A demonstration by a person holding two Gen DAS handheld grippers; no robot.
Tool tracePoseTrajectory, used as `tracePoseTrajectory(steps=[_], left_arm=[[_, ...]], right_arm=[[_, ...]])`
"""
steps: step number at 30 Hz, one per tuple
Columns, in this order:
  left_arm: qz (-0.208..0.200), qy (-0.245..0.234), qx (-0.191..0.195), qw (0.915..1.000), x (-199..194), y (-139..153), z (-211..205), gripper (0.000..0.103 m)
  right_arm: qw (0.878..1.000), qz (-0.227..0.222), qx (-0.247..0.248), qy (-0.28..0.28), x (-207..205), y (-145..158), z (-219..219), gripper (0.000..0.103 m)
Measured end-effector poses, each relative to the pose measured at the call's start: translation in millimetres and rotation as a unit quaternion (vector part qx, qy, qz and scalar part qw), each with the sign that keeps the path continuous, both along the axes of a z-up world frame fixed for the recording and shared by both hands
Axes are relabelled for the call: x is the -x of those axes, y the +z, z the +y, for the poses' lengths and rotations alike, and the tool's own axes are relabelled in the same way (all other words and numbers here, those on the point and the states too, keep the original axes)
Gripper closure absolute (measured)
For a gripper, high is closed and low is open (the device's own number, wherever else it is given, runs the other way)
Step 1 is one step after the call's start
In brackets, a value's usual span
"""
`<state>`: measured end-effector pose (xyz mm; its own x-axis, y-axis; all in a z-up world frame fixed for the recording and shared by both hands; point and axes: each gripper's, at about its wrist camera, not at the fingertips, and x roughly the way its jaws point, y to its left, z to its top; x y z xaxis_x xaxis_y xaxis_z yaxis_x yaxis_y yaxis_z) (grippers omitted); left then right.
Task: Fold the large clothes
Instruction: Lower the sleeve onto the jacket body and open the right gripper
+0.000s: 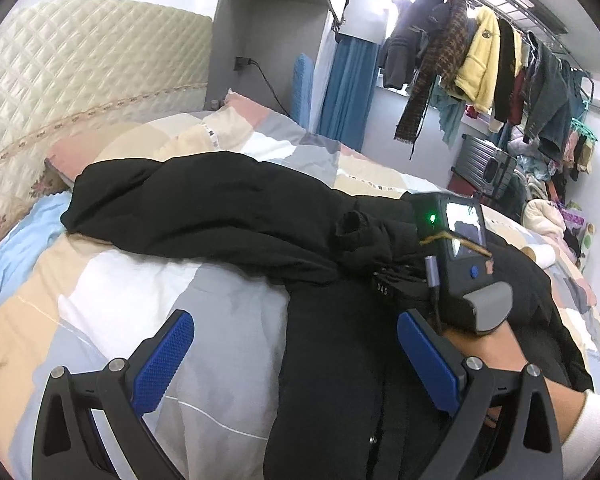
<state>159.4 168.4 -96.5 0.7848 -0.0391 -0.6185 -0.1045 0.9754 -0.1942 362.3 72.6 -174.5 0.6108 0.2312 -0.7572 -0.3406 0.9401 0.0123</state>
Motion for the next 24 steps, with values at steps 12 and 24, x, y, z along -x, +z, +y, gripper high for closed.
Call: tracePoseTrajectory(steps=[12, 24], left_arm=[[-0.01, 0.0, 0.001, 1.0, 9.1, 9.0, 3.3, 0.0], [-0.044, -0.023, -0.011, 0.9987, 38.6, 40.1, -21.8, 0.0]], right_arm=[[0.998, 0.003, 0.051, 0.03, 49.3, 41.9, 15.9, 0.026], [0.997, -0.068, -0.016, -0.02, 105.2, 126.0, -61.6, 0.026]])
